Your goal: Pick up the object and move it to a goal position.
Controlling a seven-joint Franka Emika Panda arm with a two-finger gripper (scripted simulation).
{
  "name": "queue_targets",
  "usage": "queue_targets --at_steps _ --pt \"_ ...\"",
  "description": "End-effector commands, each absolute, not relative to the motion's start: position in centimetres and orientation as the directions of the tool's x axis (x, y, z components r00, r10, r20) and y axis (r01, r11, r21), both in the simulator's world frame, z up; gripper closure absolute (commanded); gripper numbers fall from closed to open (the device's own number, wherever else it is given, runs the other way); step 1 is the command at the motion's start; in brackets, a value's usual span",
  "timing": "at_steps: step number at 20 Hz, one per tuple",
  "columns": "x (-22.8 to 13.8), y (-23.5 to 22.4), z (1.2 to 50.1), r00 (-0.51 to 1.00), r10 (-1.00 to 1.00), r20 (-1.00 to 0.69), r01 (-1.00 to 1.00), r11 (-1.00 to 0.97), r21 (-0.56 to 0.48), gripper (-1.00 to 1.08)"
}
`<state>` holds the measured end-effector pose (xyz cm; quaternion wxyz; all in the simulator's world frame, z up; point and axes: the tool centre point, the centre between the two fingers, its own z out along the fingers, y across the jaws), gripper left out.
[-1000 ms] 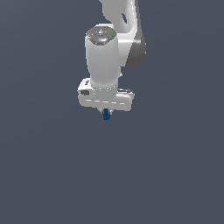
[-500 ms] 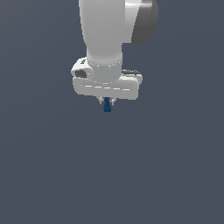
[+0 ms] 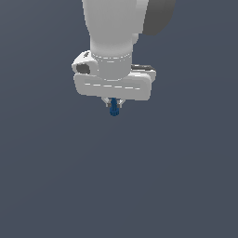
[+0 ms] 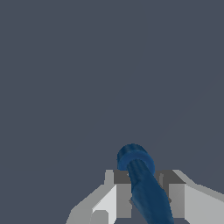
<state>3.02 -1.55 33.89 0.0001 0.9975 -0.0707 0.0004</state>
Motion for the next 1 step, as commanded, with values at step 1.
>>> queue_targets --at_steps 1 --pt "3.09 -1.54 34.01 0.990 -0.141 0.000 -0.141 -0.990 0.000 1.08"
